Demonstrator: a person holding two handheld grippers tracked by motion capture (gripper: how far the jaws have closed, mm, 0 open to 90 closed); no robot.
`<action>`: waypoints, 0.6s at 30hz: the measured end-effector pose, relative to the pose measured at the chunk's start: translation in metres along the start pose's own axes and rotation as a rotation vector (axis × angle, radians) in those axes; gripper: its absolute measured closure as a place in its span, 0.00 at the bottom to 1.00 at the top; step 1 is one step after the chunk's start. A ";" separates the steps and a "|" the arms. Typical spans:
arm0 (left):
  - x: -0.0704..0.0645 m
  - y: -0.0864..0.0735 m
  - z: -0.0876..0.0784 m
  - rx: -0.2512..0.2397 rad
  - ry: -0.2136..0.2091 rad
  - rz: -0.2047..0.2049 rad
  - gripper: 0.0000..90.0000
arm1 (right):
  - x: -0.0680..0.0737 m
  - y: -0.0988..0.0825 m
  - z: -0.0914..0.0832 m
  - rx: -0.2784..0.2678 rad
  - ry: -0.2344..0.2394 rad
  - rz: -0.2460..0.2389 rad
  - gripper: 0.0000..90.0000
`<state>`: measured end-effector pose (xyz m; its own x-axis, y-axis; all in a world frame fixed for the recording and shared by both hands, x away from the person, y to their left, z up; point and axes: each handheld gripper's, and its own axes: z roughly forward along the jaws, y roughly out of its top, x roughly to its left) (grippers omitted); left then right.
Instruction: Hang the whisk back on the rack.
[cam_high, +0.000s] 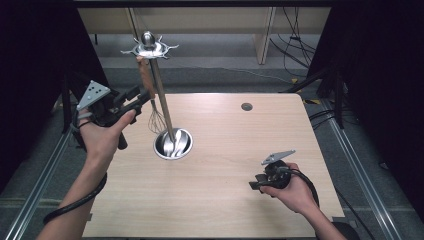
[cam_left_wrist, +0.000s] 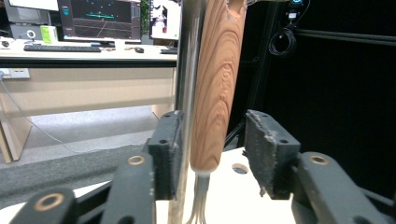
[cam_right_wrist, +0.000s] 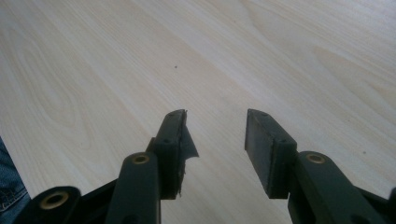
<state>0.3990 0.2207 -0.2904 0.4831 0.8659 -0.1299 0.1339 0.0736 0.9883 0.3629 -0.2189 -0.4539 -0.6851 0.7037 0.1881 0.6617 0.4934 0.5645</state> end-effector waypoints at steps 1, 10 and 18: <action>0.000 -0.001 -0.003 -0.002 0.001 -0.003 0.59 | 0.000 0.000 0.000 -0.001 0.000 0.001 0.66; 0.010 -0.020 -0.029 0.004 0.028 -0.038 0.47 | 0.000 0.000 -0.001 -0.007 -0.004 0.002 0.65; 0.013 -0.062 -0.047 0.071 0.042 -0.041 0.42 | 0.000 0.000 -0.001 -0.009 -0.007 -0.005 0.65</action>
<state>0.3564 0.2503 -0.3496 0.4392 0.8831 -0.1654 0.2147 0.0756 0.9738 0.3624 -0.2199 -0.4531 -0.6864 0.7047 0.1796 0.6555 0.4926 0.5724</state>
